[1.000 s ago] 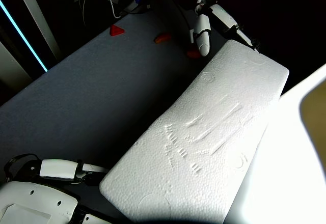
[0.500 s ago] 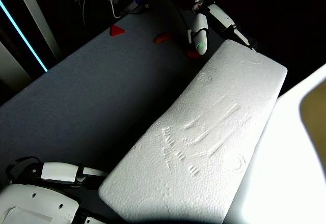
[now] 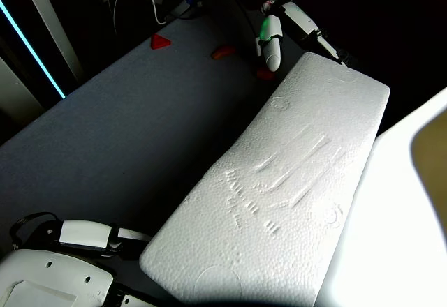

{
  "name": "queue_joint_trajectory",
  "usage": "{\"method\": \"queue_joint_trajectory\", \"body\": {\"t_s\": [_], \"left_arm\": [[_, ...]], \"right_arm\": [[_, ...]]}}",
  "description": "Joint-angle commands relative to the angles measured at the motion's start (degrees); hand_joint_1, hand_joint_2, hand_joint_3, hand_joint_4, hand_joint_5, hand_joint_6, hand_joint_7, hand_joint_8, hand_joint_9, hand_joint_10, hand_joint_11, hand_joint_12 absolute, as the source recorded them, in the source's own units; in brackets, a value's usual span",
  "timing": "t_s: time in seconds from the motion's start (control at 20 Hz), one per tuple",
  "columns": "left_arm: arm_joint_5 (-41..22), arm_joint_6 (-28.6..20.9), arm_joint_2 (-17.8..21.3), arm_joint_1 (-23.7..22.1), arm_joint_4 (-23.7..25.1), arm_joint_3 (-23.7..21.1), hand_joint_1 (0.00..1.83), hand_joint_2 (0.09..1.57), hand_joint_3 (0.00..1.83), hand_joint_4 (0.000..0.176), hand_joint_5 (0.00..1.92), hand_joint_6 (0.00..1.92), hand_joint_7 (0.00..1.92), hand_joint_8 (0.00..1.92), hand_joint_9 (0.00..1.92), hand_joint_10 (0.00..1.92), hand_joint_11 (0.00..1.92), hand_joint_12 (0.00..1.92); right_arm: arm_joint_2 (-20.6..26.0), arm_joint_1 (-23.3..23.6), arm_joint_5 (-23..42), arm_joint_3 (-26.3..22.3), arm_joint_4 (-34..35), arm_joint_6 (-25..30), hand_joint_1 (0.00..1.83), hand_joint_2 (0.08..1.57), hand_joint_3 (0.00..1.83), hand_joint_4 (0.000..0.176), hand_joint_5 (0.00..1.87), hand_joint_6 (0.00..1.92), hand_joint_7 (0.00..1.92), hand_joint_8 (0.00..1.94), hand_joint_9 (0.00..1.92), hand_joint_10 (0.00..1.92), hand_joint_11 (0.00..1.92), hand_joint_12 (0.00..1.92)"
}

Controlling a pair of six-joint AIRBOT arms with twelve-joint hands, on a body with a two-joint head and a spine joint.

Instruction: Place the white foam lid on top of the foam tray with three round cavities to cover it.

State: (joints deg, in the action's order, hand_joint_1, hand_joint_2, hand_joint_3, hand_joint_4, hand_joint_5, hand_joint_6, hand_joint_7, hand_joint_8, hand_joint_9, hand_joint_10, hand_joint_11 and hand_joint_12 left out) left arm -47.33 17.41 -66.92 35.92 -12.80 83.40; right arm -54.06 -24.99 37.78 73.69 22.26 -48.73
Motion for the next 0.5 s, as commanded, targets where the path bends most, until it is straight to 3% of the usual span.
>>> {"method": "queue_joint_trajectory", "body": {"t_s": [0.0, 0.15, 0.25, 0.4, 0.45], "left_arm": [[-7.48, -0.12, -0.64, -1.22, 4.98, -0.55, 0.38, 1.11, 0.0, 0.007, 0.1, 0.0, 0.0, 0.0, 0.0, 0.0, 0.0, 0.13], [-8.57, -0.16, -0.38, -1.73, 5.22, -0.77, 0.42, 1.11, 0.0, 0.0, 0.09, 0.0, 0.0, 0.0, 0.0, 0.0, 0.0, 0.22], [-9.59, -0.19, 0.01, -1.51, 5.22, -1.24, 0.44, 1.12, 0.0, 0.0, 0.08, 0.0, 0.0, 0.0, 0.0, 0.0, 0.0, 0.23], [-9.39, -0.06, 0.07, -2.02, 5.22, -1.16, 0.44, 1.13, 0.01, 0.0, 0.08, 0.0, 0.0, 0.0, 0.0, 0.0, 0.0, 0.22], [-8.78, -0.05, -0.24, -2.35, 5.22, -0.73, 0.43, 1.13, 0.0, 0.0, 0.09, 0.0, 0.0, 0.0, 0.0, 0.0, 0.0, 0.15]], "right_arm": [[-0.13, 1.26, 7.45, -0.21, -4.17, 0.27, 0.53, 1.23, 0.0, 0.0, 0.0, 0.0, 0.0, 0.0, 0.03, 0.02, 0.0, 0.95], [-0.12, 1.51, 7.98, -0.27, -4.14, 0.27, 0.57, 1.21, 0.0, 0.0, 0.0, 0.0, 0.0, 0.0, 0.01, 0.01, 0.0, 0.99], [-0.1, 1.62, 8.45, -0.41, -4.14, 0.27, 0.55, 1.21, 0.0, 0.0, 0.0, 0.0, 0.0, 0.0, 0.0, 0.0, 0.0, 0.76], [0.15, 1.71, 8.73, -0.4, -4.1, 0.27, 0.53, 1.21, 0.0, 0.0, 0.0, 0.0, 0.08, 0.01, 0.04, 0.19, 0.0, 1.34], [0.14, 1.71, 8.53, -0.16, -3.79, 0.27, 0.52, 1.21, 0.0, 0.0, 0.0, 0.0, 0.06, 0.0, 0.01, 0.24, 0.0, 1.38]]}}
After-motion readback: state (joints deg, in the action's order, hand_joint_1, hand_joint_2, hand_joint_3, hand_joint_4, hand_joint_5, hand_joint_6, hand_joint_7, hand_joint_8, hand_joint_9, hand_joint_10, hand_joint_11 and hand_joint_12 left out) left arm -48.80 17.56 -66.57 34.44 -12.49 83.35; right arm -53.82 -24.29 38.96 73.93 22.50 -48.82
